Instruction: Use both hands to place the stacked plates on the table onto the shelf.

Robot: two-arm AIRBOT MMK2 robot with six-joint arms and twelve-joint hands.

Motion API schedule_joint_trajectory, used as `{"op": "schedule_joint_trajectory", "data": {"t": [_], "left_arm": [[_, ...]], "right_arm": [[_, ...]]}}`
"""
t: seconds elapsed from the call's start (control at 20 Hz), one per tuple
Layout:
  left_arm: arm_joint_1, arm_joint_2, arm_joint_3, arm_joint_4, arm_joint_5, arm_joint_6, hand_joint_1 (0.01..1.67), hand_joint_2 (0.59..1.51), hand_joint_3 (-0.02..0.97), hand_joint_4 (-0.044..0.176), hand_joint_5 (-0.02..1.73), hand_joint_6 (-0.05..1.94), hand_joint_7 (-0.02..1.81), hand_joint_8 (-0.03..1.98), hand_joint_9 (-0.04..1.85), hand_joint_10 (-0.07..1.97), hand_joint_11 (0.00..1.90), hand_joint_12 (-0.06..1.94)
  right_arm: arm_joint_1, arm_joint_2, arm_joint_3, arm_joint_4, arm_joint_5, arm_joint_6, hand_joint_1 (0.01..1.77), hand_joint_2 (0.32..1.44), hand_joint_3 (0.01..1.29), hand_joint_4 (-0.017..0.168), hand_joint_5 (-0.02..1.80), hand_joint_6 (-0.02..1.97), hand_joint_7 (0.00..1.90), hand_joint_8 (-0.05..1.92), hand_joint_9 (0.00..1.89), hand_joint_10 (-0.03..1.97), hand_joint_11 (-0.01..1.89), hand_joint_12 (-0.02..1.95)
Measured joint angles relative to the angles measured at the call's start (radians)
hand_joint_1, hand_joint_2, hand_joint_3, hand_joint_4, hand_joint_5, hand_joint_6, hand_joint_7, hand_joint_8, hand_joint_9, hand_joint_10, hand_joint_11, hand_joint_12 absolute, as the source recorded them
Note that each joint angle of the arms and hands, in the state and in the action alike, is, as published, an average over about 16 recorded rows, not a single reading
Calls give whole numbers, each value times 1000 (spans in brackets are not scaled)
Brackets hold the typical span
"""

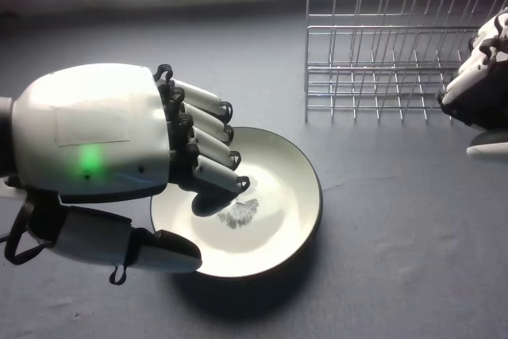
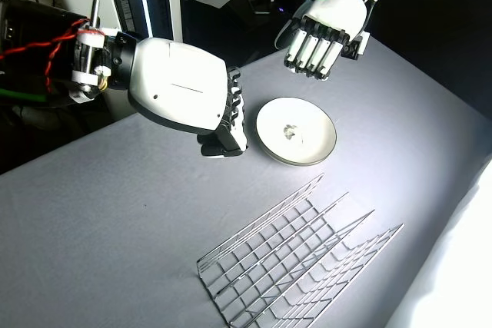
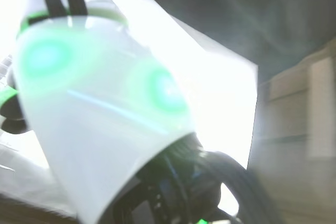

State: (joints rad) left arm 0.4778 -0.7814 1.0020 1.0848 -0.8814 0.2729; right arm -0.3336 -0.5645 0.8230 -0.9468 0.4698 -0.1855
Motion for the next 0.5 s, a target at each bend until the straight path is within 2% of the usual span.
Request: {"op": "schedule_joint_trajectory", "data": {"t": [0.2,0.4,0.5], "left_arm": [[-2,0,0,8,-3,-7,73,1108,60,2,175,353,190,468,168,530,137,588],[-15,-1,4,34,-9,-28,61,1098,55,3,134,259,150,346,131,394,106,432],[-23,-6,13,52,-20,-46,41,1073,58,4,66,131,82,190,70,222,55,248]], "right_arm": [[-5,3,0,-2,2,0,281,1276,26,3,485,672,536,640,505,648,222,1205],[-8,4,0,-9,4,0,273,1273,23,4,461,504,512,479,479,489,168,1167],[-11,7,-1,-14,6,0,259,1256,23,5,416,317,463,295,427,308,90,1086]]}}
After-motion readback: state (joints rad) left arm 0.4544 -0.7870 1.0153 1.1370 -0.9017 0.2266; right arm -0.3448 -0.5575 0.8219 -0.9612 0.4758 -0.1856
